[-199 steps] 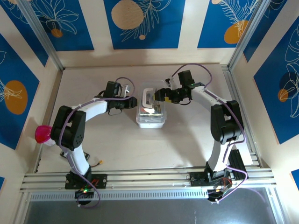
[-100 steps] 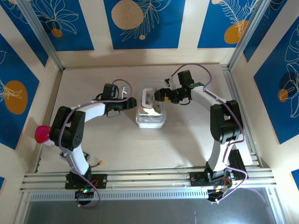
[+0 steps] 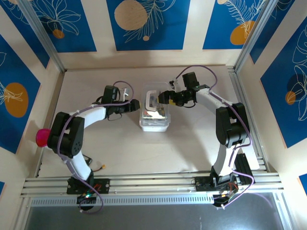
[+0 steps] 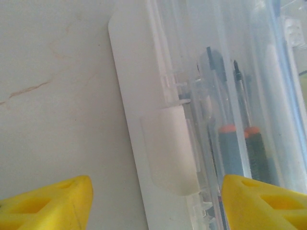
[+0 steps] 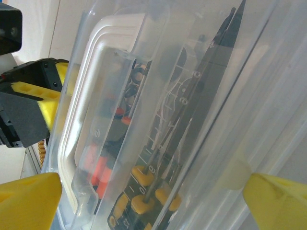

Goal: Pack the tool kit

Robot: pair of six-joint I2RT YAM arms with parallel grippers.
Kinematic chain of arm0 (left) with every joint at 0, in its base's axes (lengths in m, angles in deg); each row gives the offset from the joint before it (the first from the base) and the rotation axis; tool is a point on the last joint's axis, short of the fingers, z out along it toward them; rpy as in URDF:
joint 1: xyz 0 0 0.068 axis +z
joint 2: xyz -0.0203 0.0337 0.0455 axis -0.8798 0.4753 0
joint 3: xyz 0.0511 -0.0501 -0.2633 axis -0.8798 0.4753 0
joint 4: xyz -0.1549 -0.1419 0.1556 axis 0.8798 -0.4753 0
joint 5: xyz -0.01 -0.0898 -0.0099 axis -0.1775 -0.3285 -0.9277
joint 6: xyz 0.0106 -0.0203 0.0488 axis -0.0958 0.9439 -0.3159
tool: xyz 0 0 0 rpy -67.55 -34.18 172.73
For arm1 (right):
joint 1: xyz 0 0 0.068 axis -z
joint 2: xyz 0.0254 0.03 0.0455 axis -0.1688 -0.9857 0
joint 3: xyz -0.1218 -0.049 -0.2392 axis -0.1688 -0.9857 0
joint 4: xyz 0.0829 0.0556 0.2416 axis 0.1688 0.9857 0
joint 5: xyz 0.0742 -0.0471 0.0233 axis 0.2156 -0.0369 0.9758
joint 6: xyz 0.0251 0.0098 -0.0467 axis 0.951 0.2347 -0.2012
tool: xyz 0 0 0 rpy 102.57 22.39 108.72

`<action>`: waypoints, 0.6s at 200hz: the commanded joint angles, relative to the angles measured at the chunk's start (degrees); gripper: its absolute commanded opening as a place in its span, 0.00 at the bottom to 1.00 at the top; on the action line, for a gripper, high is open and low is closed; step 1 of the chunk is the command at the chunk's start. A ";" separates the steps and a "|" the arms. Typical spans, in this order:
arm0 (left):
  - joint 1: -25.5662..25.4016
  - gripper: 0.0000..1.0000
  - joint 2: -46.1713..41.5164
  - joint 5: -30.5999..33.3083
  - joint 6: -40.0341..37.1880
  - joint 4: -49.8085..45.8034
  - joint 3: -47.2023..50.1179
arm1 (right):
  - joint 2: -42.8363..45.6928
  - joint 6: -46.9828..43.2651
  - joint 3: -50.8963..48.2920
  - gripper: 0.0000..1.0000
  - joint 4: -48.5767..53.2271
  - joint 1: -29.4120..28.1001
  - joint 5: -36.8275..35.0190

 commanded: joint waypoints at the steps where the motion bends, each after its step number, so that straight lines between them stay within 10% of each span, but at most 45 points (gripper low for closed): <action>1: 0.88 0.70 -0.41 0.87 -1.16 -1.00 -0.56 | -4.74 -0.16 -1.66 1.00 7.07 -2.03 0.91; 120: 0.88 0.55 3.62 2.64 -2.24 -1.48 -1.73 | -5.20 -0.12 -0.80 1.00 7.61 -2.19 0.78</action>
